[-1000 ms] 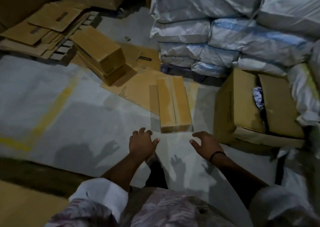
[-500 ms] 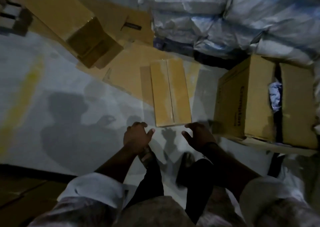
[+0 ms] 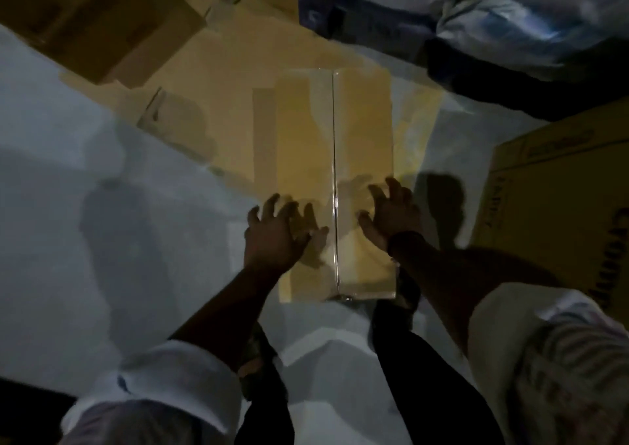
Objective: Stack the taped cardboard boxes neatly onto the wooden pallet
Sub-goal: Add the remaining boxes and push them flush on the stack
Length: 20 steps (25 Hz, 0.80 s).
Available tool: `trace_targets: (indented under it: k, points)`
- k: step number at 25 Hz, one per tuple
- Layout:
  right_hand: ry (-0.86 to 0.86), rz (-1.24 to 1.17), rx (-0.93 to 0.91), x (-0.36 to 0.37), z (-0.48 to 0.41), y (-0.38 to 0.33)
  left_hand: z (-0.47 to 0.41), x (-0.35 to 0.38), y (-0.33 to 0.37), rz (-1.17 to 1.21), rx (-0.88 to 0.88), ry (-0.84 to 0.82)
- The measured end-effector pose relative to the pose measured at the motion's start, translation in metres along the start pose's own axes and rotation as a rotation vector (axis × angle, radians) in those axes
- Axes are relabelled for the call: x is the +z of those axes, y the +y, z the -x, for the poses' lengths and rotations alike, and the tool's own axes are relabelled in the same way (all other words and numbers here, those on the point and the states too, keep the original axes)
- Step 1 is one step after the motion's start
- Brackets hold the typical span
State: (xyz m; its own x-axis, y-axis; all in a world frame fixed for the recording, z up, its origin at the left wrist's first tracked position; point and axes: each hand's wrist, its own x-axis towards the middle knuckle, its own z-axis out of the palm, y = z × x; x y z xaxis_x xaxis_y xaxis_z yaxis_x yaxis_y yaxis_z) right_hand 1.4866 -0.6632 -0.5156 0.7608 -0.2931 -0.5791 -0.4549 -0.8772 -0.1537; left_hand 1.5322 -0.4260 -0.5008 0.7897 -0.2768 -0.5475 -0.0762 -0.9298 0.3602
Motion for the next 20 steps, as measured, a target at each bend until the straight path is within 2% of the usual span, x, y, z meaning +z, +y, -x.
trace_targets:
  k: [2,5,9,12,15,20]
  points:
    - [0.052,-0.074,0.016,0.032,-0.044,0.003,-0.048,0.037,-0.004,0.052,-0.101,-0.008]
    - [0.121,-0.196,0.051,0.057,-0.075,0.003,-0.086,0.067,0.002,0.354,-0.15,0.025]
    - [0.139,-0.047,-0.002,0.046,-0.054,0.004,-0.064,0.053,0.012,0.438,-0.153,-0.005]
    - [0.176,0.054,-0.065,-0.009,0.013,-0.015,0.002,-0.01,0.02,0.458,-0.161,-0.031]
    - [0.251,0.092,-0.137,-0.081,0.096,-0.06,0.088,-0.102,0.022,0.471,-0.191,0.019]
    - [0.448,-0.024,-0.172,-0.22,0.237,-0.165,0.243,-0.282,0.019,0.53,-0.204,0.105]
